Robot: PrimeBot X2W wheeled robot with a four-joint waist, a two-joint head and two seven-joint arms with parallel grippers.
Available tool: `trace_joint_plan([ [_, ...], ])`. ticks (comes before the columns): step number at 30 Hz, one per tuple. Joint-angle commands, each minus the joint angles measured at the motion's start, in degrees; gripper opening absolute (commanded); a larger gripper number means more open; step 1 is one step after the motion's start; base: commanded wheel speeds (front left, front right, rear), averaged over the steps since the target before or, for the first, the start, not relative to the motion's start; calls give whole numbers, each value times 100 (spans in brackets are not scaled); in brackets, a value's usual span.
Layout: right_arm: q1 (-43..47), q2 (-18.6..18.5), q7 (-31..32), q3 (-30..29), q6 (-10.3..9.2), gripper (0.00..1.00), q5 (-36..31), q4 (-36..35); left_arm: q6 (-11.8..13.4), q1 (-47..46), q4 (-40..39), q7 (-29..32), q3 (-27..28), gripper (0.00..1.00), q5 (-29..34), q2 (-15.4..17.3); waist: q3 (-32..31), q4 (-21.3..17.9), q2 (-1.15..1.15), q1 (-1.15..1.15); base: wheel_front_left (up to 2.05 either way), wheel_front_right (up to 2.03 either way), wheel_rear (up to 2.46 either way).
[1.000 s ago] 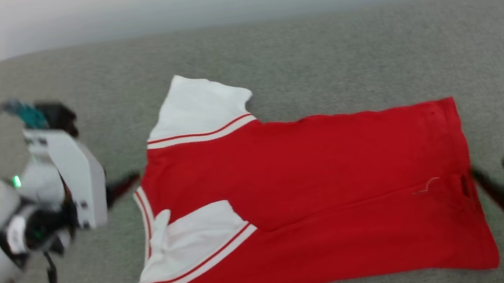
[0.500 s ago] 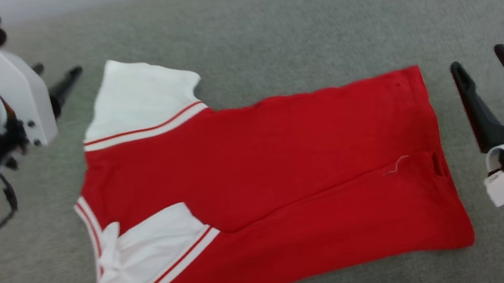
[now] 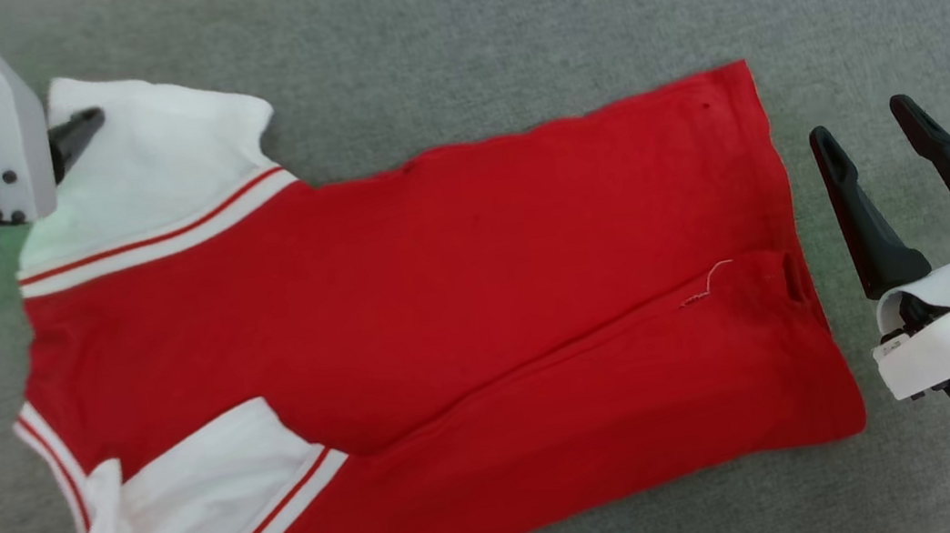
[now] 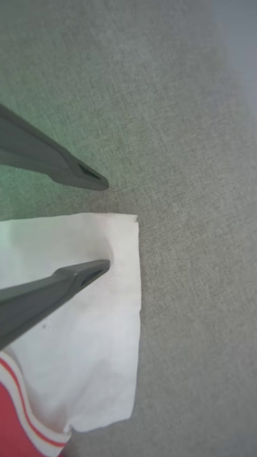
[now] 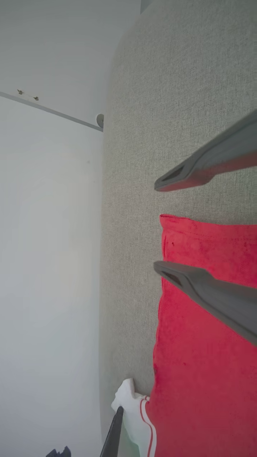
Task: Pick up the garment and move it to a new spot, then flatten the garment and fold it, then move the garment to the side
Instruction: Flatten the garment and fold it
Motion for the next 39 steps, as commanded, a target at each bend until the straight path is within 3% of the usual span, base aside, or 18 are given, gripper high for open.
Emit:
trace_joint_plan([
  [1,-65,26,8,-6,-5,100,9,7,-42,-92,76,108,-35,100,55,-12,129,-106,0,0,0,0,0],
  [4,-113,37,58,33,-5,100,42,0,-51,-122,348,465,-213,100,129,-13,178,-131,0,0,0,0,0],
  [5,-123,28,103,66,-5,100,69,4,-51,-119,436,565,-231,87,100,-31,188,-140,0,0,0,0,0],
  [6,-139,10,156,100,-5,100,102,10,-57,-126,500,626,-235,67,63,-60,197,-149,0,0,0,0,0],
  [7,-157,-23,258,165,-5,100,158,22,-65,-118,568,702,-217,40,4,-101,206,-156,0,0,0,0,0],
  [8,-174,-111,399,264,-5,100,187,26,-73,-99,616,781,-222,0,-23,-150,212,-160,0,0,0,0,0],
  [18,-987,-386,2085,192,-5,100,665,159,-122,-66,766,758,-317,0,-95,-400,222,-69,0,0,0,0,0],
  [26,-2096,-517,3616,339,-5,100,898,1343,-136,-185,796,678,-341,0,-141,-639,267,161,0,0,0,0,0],
  [36,-3026,-471,4429,720,-5,100,1086,2790,-138,-301,691,509,-384,0,-200,-759,338,325,0,0,0,0,0],
  [37,-3077,-492,4522,816,-5,39,1101,2921,-138,-308,688,480,-381,0,-220,-769,341,340,0,0,0,0,0],
  [38,-3116,-498,4608,895,-5,0,1159,3046,-138,-308,687,462,-384,0,-226,-780,337,354,0,0,0,0,0],
  [39,-3154,-516,4677,1001,-4,0,1212,3123,-139,-304,682,446,-391,0,-231,-786,332,364,0,0,0,0,0],
])
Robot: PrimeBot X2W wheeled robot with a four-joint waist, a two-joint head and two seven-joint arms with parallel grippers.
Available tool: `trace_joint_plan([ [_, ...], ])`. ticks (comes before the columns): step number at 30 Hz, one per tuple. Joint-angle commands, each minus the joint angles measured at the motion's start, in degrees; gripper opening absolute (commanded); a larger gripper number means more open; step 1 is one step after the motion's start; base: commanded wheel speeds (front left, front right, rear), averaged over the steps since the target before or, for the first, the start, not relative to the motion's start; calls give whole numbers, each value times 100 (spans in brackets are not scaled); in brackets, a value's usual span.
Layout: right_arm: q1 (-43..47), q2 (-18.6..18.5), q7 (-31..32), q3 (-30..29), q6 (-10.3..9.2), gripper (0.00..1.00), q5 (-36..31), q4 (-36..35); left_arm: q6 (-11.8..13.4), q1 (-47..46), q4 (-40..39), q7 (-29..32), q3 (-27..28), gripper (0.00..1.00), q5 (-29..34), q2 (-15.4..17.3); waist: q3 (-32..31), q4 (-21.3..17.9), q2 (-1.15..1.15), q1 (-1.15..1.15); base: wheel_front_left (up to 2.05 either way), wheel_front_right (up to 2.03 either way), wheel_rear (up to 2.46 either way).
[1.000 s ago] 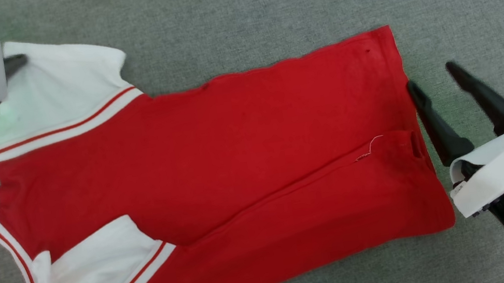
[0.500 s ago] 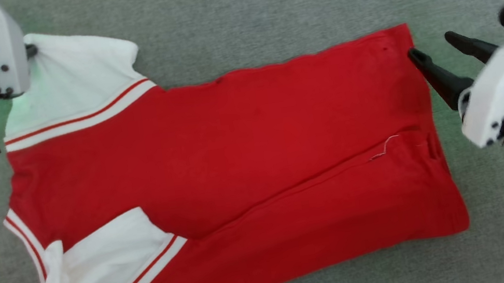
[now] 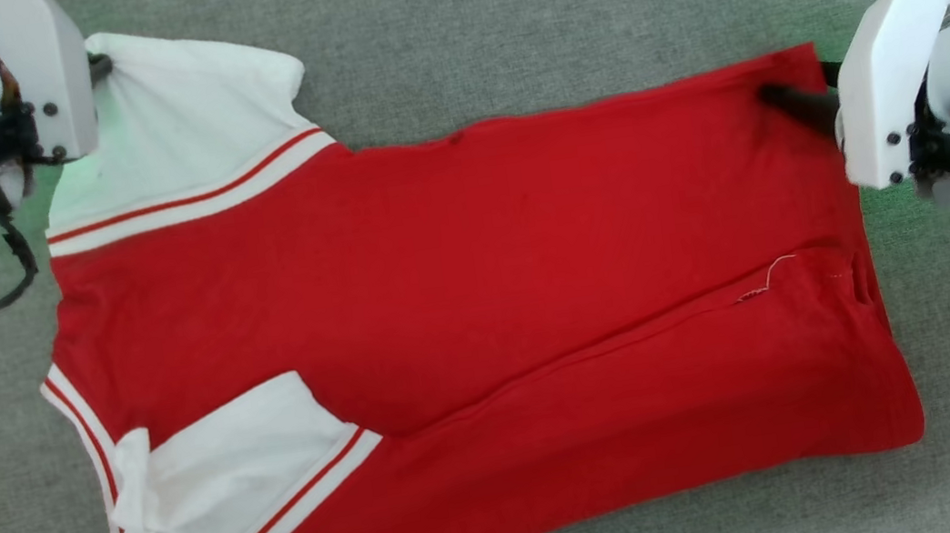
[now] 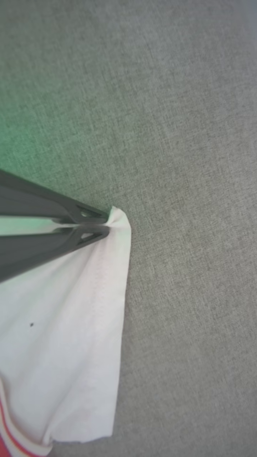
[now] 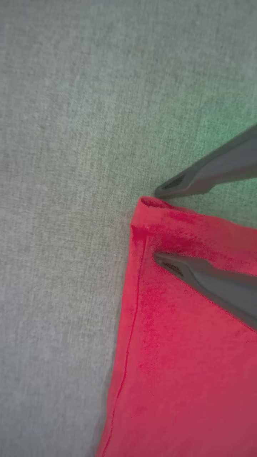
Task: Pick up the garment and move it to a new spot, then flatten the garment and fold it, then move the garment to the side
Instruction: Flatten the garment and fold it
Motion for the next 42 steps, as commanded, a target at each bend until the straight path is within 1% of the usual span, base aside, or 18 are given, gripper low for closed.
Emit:
trace_joint_plan([
  [1,151,60,75,120,-3,0,17,177,-23,242,17,45,-120,0,-35,-72,-10,13,0,0,0,0,0],
  [6,8,-85,-126,184,-4,0,162,347,-24,238,-100,-268,-31,0,-142,-80,-135,95,0,0,0,0,0],
  [9,54,-192,-320,219,-4,0,235,347,-23,218,-224,-394,12,0,-223,-10,-286,170,0,0,0,0,0],
  [15,262,-546,-753,424,-4,0,499,150,-19,266,-582,-413,19,0,-420,148,-646,379,0,0,0,0,0],
  [20,571,-875,-952,544,-4,0,721,0,-19,421,-1002,-415,46,0,-594,277,-993,615,0,0,0,0,0],
  [25,972,-1111,-1074,574,-4,0,928,-159,-17,715,-1532,-355,32,0,-789,525,-1361,826,0,0,0,0,0],
  [26,1071,-1157,-1087,566,-4,0,941,-190,13,785,-1665,-324,19,0,-810,578,-1435,868,0,0,0,0,0],
  [29,1357,-1290,-1076,584,-4,0,1032,-356,167,1024,-2204,-250,-8,0,-895,787,-1627,983,0,0,0,0,0],
  [31,1566,-1385,-1047,577,-4,0,1115,-468,332,1205,-2618,-187,-37,0,-968,960,-1730,1056,0,0,0,0,0],
  [36,2104,-1554,-1006,493,-4,0,1323,-706,869,1726,-3879,-131,-122,0,-1108,1476,-1949,1175,0,0,0,0,0],
  [42,2744,-1673,-957,348,-4,0,1369,-893,1491,2446,-5289,-244,-246,0,-1254,2055,-2089,1219,0,0,0,0,0],
])
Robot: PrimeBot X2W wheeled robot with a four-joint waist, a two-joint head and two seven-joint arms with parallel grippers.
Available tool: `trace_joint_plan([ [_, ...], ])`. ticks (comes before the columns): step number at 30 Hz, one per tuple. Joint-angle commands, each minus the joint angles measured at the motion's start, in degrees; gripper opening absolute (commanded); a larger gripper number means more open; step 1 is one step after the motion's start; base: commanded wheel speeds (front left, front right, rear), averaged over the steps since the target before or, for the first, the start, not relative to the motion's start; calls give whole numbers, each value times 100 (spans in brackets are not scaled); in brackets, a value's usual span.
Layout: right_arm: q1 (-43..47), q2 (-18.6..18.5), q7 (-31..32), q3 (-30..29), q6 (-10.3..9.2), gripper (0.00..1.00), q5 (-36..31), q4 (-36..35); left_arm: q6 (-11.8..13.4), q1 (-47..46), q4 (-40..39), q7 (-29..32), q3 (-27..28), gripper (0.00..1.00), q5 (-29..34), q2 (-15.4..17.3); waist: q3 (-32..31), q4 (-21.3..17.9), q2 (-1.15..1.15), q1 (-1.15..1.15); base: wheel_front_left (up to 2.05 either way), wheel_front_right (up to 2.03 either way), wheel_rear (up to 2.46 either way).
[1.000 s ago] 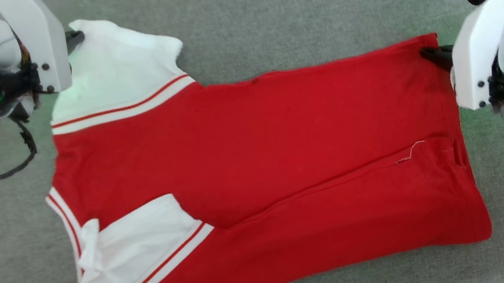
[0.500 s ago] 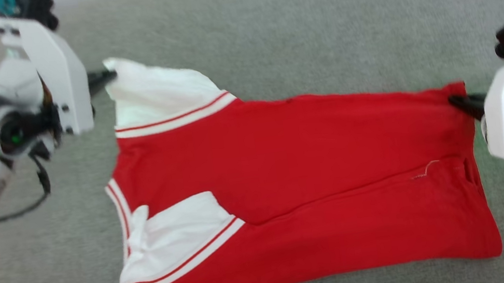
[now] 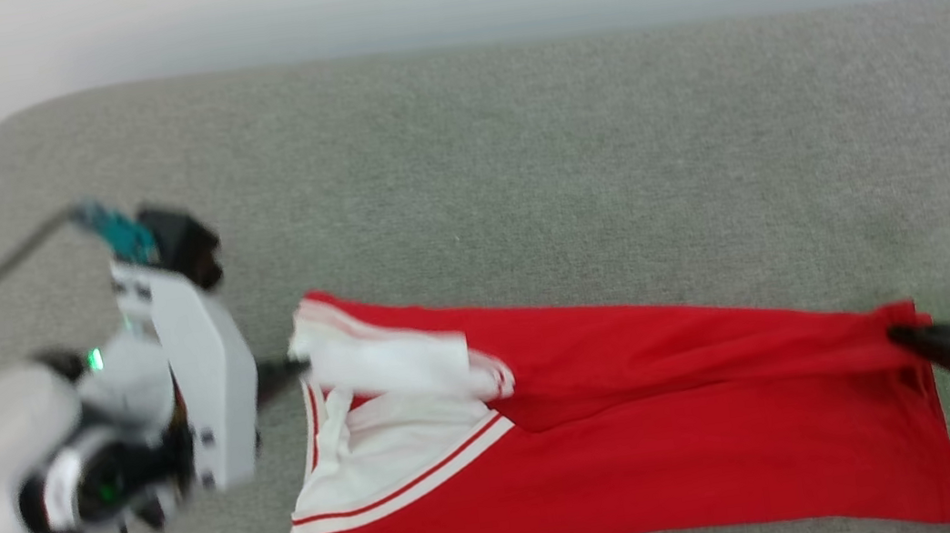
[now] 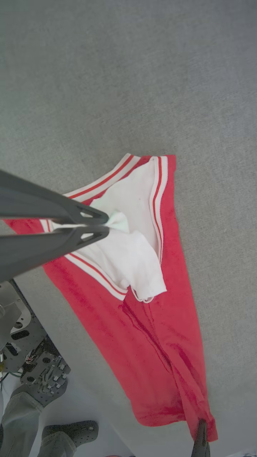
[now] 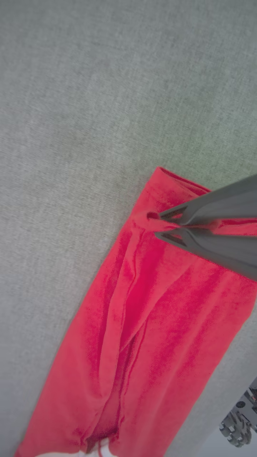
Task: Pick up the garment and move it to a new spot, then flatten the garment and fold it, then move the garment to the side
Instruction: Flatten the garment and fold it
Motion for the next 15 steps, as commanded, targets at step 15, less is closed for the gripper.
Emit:
trace_joint_plan([
  [15,526,256,37,-35,-5,0,-183,397,118,1339,15,-232,-210,0,-273,-152,-154,5,0,0,0,0,0],
])
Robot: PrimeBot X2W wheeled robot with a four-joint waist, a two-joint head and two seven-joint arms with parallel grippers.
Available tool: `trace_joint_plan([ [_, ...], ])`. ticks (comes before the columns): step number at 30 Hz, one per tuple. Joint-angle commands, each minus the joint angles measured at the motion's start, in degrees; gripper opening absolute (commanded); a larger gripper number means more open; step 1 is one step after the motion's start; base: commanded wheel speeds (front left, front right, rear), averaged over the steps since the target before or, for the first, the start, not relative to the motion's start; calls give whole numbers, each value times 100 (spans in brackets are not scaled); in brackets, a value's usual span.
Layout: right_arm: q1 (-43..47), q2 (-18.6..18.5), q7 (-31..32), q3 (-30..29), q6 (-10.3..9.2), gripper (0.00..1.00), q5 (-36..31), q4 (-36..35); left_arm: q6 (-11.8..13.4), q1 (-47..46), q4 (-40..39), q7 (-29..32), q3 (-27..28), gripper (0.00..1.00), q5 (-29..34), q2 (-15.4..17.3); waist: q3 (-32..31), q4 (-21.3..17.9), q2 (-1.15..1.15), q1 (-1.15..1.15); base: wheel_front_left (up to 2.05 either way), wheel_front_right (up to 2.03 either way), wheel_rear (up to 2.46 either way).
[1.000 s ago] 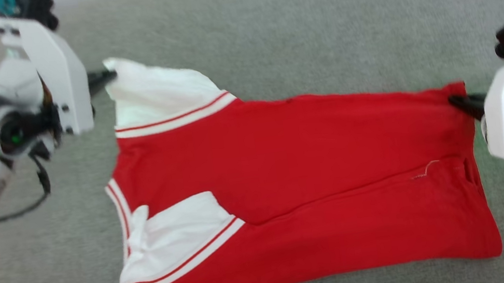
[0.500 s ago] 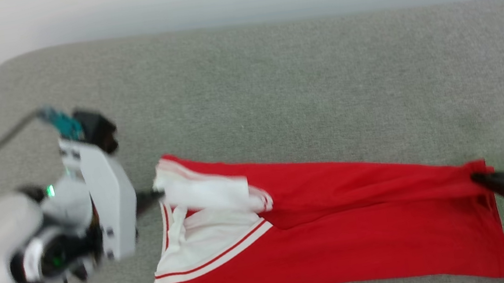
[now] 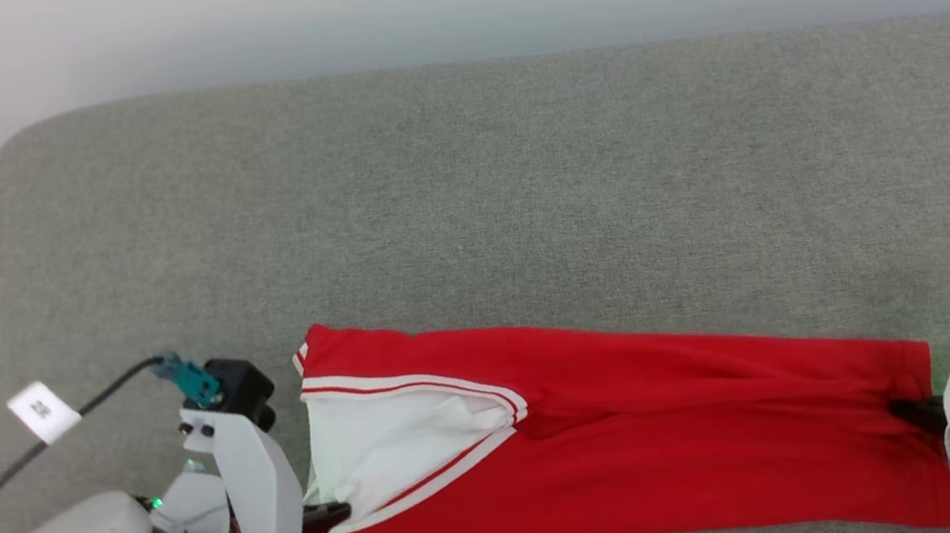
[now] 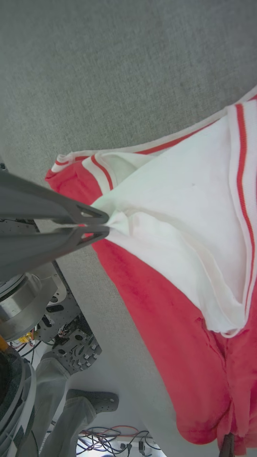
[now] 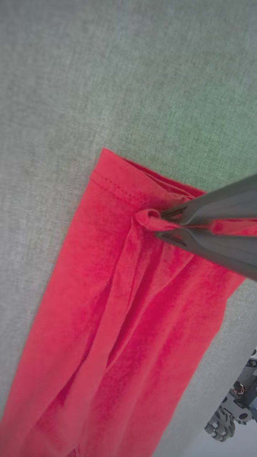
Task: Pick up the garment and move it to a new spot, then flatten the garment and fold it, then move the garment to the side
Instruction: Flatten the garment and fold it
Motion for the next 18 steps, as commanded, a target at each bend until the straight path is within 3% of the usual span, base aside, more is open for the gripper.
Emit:
trace_joint_plan([
  [1,-19,44,-26,36,-5,0,-19,76,-59,95,109,-17,-6,0,-26,-55,-12,-3,0,0,0,0,0],
  [5,-113,108,-69,154,-5,0,-52,302,-213,203,511,-42,-15,0,6,-237,-68,8,0,0,0,0,0],
  [6,-143,122,-96,179,-5,12,-51,346,-250,241,595,-62,-18,7,-32,-288,-90,15,0,0,0,0,0],
  [8,-183,126,-163,208,-5,44,-73,426,-297,259,756,-137,-13,37,13,-354,-131,33,0,0,0,0,0],
  [9,-184,126,-183,232,-5,46,-69,458,-311,279,826,-161,-9,41,5,-384,-151,40,0,0,0,0,0],
  [10,-184,120,-189,244,-5,62,-57,493,-355,287,861,-179,-12,43,16,-431,-174,55,0,0,0,0,0],
  [11,-191,111,-231,246,-5,100,-48,517,-378,294,900,-213,-4,60,12,-469,-202,73,0,0,0,0,0],
  [12,-199,98,-243,248,-5,100,-54,544,-398,299,934,-232,10,79,2,-483,-229,88,0,0,0,0,0],
  [14,-204,93,-282,257,-5,100,-73,597,-432,307,980,-313,42,99,10,-505,-297,109,0,0,0,0,0],
  [18,-161,99,-265,228,-5,100,-67,672,-400,330,1005,-393,53,100,48,-527,-426,138,0,0,0,0,0],
])
